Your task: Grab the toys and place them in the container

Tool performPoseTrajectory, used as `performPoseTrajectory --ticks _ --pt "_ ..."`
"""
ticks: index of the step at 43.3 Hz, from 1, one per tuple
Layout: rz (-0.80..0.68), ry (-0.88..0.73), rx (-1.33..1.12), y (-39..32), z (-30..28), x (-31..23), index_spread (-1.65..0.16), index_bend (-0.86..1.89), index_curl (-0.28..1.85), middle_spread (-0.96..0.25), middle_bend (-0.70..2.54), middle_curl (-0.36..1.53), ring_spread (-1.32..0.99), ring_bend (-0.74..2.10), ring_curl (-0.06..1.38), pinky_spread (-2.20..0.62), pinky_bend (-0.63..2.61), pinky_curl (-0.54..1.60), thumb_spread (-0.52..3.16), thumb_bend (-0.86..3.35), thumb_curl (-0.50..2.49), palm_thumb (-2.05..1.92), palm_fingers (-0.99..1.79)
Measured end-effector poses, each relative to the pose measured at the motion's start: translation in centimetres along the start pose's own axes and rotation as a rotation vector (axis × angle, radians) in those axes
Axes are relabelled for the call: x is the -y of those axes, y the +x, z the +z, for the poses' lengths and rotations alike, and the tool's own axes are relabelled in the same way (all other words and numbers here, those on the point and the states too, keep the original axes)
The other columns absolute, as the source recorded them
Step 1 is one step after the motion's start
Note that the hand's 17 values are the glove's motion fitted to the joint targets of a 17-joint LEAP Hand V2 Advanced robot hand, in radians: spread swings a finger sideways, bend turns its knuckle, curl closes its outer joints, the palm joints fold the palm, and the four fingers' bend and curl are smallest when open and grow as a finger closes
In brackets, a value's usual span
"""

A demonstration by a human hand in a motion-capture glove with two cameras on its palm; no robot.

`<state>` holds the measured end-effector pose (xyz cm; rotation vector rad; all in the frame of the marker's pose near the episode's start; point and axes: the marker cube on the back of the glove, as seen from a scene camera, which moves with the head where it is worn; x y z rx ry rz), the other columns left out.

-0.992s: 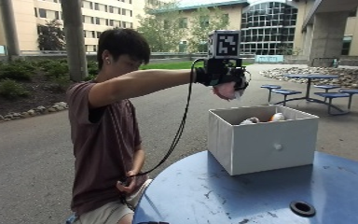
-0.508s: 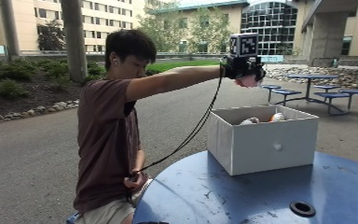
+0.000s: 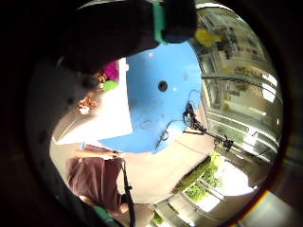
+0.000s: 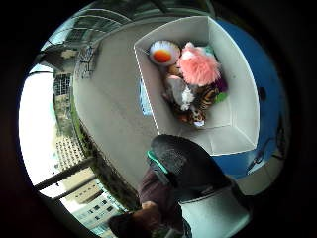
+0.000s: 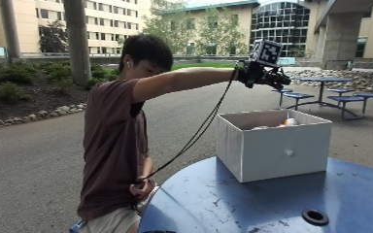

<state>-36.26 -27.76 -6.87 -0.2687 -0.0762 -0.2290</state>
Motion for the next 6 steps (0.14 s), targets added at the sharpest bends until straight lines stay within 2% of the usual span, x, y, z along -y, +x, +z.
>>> performPoseTrajectory --ticks 3,6 --pt "0.123 0.018 0.019 0.57 -0.31 0.20 -0.23 0.02 0.47 -0.01 0.10 0.37 -0.01 0.15 0.51 0.03 1.06 0.63 1.06 -0.06 0.50 -0.05 -0.46" --pt "0.077 0.029 -0.003 0.81 -0.40 -0.15 -0.23 0.03 0.42 -0.01 0.09 0.34 0.01 0.15 0.49 0.05 1.02 0.60 1.07 -0.05 0.48 -0.05 -0.43"
